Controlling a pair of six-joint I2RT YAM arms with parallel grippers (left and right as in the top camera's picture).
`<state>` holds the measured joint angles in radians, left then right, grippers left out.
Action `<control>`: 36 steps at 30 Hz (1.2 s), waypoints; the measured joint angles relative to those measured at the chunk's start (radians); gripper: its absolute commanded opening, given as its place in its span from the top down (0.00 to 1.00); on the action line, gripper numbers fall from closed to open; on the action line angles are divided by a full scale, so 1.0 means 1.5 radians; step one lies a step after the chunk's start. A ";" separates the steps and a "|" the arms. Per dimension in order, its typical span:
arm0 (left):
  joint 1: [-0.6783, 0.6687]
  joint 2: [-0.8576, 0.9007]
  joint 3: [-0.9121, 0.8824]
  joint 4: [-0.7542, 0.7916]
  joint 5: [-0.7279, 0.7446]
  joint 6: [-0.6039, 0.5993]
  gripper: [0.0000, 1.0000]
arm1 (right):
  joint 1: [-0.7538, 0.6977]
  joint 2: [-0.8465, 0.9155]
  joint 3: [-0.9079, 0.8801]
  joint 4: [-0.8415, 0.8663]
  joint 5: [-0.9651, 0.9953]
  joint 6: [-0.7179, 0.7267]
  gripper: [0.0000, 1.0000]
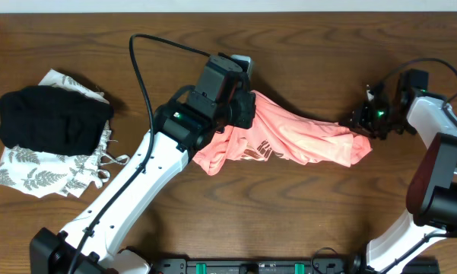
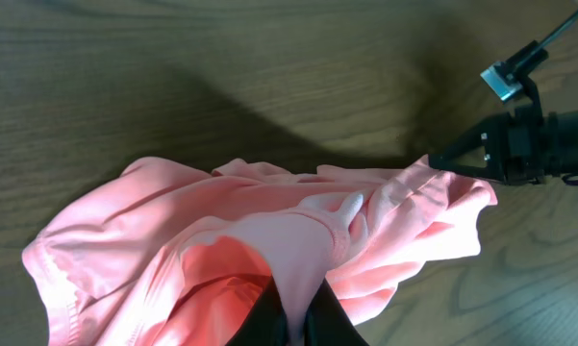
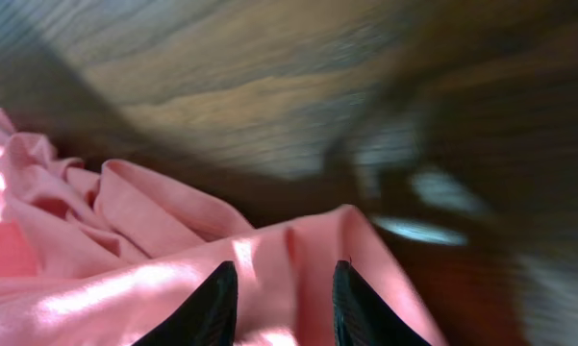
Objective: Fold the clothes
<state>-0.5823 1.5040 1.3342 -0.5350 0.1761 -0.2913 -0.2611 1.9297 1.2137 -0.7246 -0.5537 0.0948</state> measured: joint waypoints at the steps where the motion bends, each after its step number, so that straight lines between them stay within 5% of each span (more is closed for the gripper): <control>1: 0.000 0.000 0.000 -0.001 0.000 0.000 0.94 | 0.004 0.001 0.000 0.001 -0.008 0.000 0.71; 13: 0.000 0.000 0.000 -0.001 0.000 0.000 0.94 | 0.017 0.001 0.000 0.009 -0.045 -0.002 0.98; 19: 0.000 0.000 0.000 -0.001 0.000 0.000 0.94 | 0.007 -0.059 0.000 0.009 -0.064 -0.027 0.99; 29: 0.000 0.000 0.000 -0.003 -0.023 0.000 0.94 | -0.009 -0.321 0.010 -0.012 -0.076 -0.048 0.99; 36: 0.000 0.000 0.000 -0.005 -0.031 0.000 0.94 | -0.010 -0.354 0.010 -0.084 -0.003 -0.054 0.99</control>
<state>-0.5823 1.5040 1.3342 -0.5423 0.1295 -0.2913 -0.2756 1.3994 1.2293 -0.8513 -0.5579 0.0135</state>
